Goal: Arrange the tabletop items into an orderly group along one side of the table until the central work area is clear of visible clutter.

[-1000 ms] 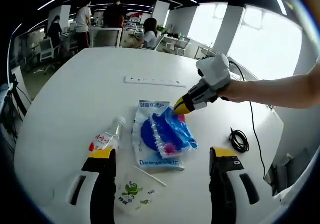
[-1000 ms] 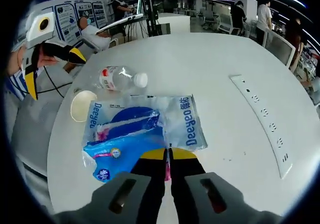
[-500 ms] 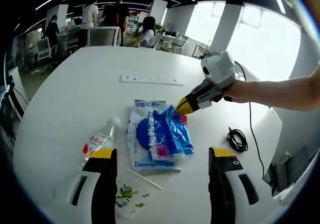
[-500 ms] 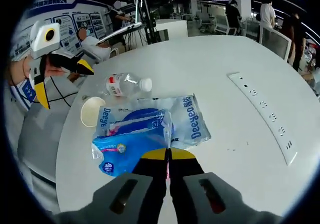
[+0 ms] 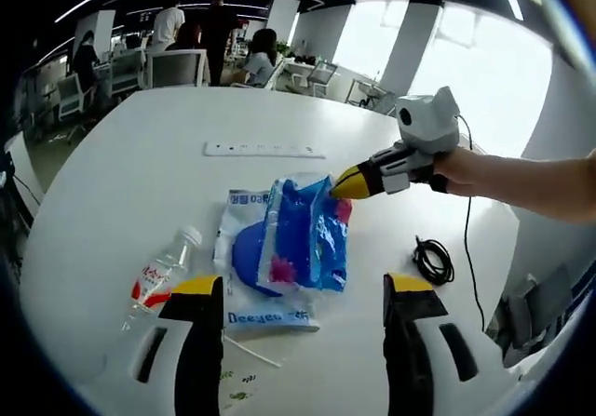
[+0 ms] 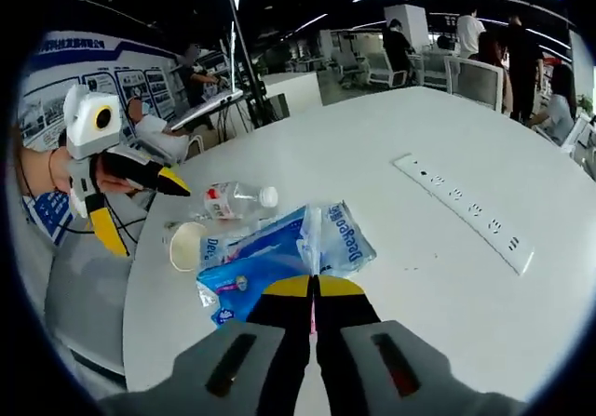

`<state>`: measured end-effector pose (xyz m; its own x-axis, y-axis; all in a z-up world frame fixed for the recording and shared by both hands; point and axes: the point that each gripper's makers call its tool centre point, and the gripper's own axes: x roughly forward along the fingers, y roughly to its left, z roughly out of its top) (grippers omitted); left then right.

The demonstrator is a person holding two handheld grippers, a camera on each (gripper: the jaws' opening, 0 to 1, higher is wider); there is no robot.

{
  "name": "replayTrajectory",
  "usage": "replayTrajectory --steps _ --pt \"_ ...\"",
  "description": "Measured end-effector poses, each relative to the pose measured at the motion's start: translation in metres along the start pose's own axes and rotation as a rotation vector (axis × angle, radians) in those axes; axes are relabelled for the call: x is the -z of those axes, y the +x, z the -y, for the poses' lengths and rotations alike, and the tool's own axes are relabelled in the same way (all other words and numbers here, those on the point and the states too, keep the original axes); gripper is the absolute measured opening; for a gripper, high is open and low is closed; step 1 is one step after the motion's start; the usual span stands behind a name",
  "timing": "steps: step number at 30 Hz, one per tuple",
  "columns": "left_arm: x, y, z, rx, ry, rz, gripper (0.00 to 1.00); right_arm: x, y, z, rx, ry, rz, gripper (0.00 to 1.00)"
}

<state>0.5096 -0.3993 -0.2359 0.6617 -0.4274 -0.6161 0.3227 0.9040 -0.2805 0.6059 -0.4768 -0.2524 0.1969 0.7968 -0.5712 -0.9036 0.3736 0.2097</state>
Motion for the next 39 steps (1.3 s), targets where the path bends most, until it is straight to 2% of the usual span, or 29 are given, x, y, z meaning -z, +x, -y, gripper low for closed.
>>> replayTrajectory --steps 10,13,15,18,20,25,29,33,36,39 --pt "-0.012 0.024 0.013 0.011 0.021 -0.016 0.61 -0.02 -0.038 0.004 0.123 0.088 0.136 0.0" --pt "-0.017 0.032 0.02 0.018 0.027 -0.017 0.57 -0.025 -0.055 0.009 0.172 0.145 0.196 0.0" --pt "-0.02 0.037 0.024 0.022 0.029 -0.019 0.54 -0.026 -0.066 0.011 0.201 0.181 0.229 0.0" --pt "-0.027 0.042 0.031 0.033 0.036 -0.01 0.51 -0.024 -0.082 0.012 0.245 0.189 0.256 0.0" --pt "-0.032 0.047 0.036 0.041 0.044 -0.008 0.48 -0.024 -0.093 0.011 0.247 0.232 0.295 0.0" --pt "-0.038 0.055 0.05 0.066 0.073 -0.009 0.41 -0.017 -0.118 0.019 0.301 0.262 0.333 0.0" --pt "-0.05 0.059 0.067 0.113 0.094 0.008 0.24 -0.007 -0.137 0.019 0.336 0.281 0.35 0.0" --pt "-0.055 0.066 0.085 0.162 0.15 -0.005 0.1 0.001 -0.156 0.019 0.366 0.307 0.381 0.0" --pt "-0.058 0.072 0.096 0.181 0.212 -0.011 0.07 0.009 -0.167 0.021 0.399 0.31 0.381 0.0" --pt "-0.063 0.076 0.105 0.208 0.235 -0.017 0.05 0.017 -0.181 0.023 0.424 0.325 0.393 0.0"
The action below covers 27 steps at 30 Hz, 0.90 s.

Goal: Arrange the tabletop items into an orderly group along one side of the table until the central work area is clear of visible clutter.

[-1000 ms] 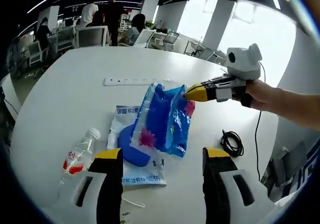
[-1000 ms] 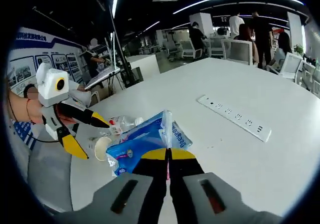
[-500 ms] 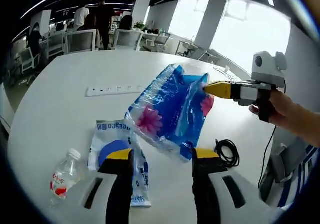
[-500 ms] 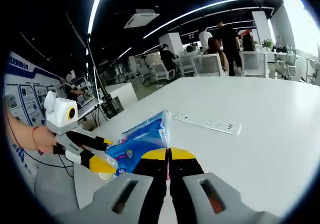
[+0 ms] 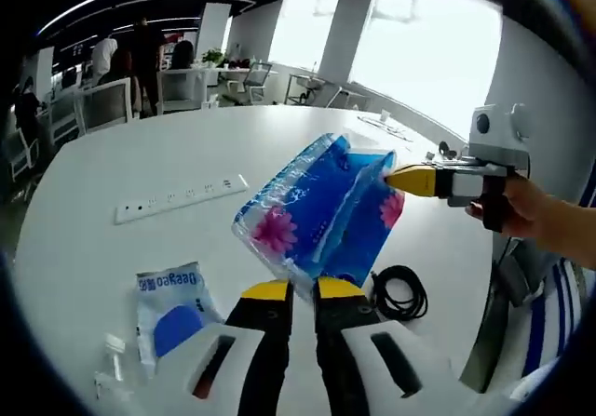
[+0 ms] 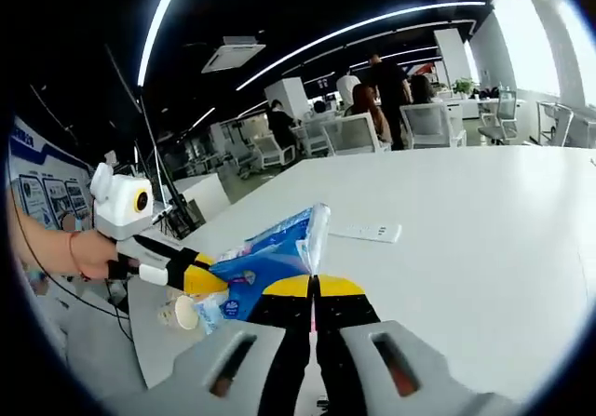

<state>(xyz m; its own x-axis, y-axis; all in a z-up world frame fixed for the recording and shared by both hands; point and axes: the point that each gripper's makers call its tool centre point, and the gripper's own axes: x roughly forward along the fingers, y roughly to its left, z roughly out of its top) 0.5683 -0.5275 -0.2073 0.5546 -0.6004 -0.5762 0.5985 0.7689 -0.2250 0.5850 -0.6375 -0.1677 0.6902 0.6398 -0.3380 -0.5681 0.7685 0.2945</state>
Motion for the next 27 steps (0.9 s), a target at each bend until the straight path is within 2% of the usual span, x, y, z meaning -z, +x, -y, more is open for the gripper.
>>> replayTrajectory --steps 5,14,23,27 --pt "-0.009 0.011 0.012 0.037 0.07 -0.015 0.02 0.002 -0.012 0.011 0.035 0.011 0.01 0.0" --pt "-0.021 0.034 0.03 0.094 0.126 -0.032 0.0 0.001 -0.031 0.035 0.103 0.044 0.038 0.0" --pt "-0.023 0.064 0.043 0.145 0.166 -0.073 0.0 0.013 -0.043 0.06 0.17 0.078 0.041 0.0" --pt "-0.019 0.081 0.047 0.163 0.184 -0.099 0.0 0.027 -0.047 0.074 0.204 0.108 0.029 0.0"
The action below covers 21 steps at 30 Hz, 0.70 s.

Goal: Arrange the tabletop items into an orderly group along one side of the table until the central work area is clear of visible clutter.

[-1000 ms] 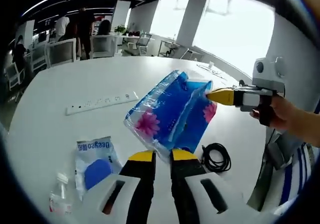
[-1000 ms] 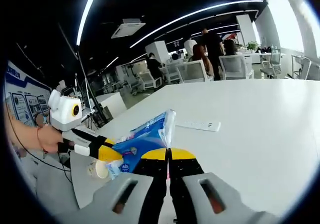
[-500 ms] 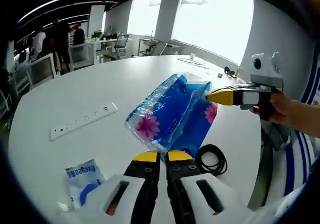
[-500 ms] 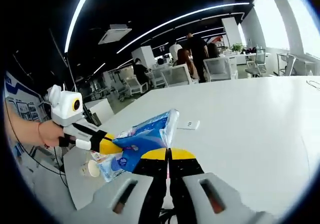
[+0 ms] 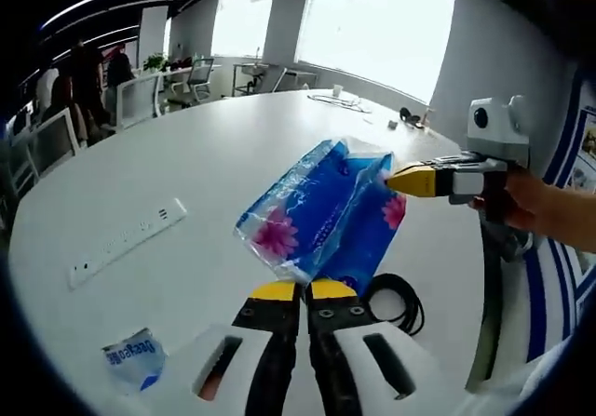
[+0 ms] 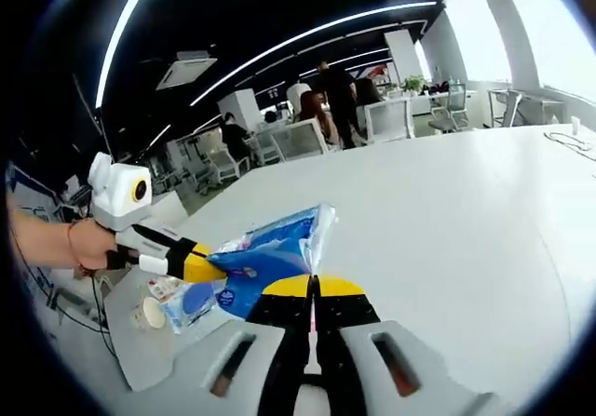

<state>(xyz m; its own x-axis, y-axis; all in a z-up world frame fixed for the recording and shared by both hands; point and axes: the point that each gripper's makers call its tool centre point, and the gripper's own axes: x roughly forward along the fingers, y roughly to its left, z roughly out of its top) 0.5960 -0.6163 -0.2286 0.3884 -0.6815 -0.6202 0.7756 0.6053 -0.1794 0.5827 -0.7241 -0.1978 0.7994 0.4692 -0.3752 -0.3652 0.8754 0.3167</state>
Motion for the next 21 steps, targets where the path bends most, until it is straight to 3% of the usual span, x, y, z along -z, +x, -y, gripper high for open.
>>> replayTrajectory --steps 14,21 --pt "0.029 0.063 0.003 0.043 0.013 -0.108 0.0 0.05 0.01 0.048 0.091 0.077 -0.059 0.0" --pt "0.047 0.082 0.0 0.047 0.008 -0.157 0.0 0.073 0.02 0.062 0.103 0.104 -0.093 0.0"
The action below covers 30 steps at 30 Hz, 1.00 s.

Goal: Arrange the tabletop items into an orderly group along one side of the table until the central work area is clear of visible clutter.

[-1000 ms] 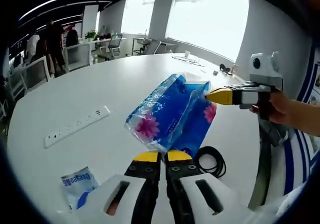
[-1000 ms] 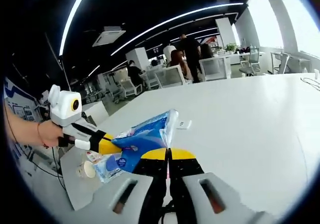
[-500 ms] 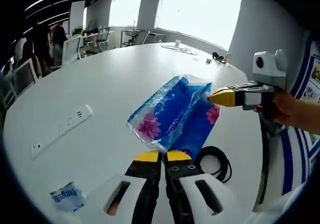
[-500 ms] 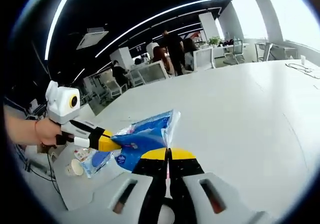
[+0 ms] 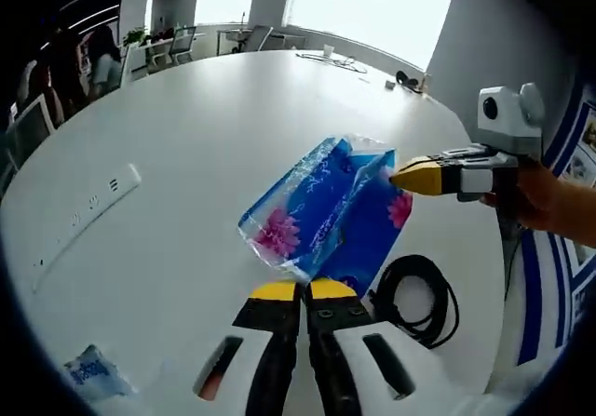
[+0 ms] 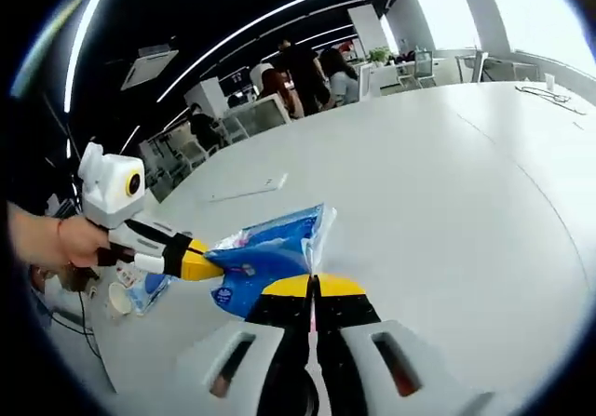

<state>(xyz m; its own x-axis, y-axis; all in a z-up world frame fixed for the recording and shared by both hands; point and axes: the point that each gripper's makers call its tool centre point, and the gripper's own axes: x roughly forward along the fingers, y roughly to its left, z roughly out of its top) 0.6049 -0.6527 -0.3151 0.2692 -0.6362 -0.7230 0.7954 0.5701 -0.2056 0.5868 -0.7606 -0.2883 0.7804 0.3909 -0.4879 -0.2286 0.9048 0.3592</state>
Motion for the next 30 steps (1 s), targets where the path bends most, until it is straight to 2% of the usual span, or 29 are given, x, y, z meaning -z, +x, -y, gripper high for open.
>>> replayTrajectory --steps 17,30 --pt "0.019 0.019 -0.006 0.005 -0.042 -0.044 0.0 0.024 0.019 0.015 0.017 0.021 -0.058 0.0" --pt "0.017 0.02 -0.004 0.014 -0.051 -0.034 0.07 0.03 0.021 0.019 0.029 0.038 -0.07 0.02"
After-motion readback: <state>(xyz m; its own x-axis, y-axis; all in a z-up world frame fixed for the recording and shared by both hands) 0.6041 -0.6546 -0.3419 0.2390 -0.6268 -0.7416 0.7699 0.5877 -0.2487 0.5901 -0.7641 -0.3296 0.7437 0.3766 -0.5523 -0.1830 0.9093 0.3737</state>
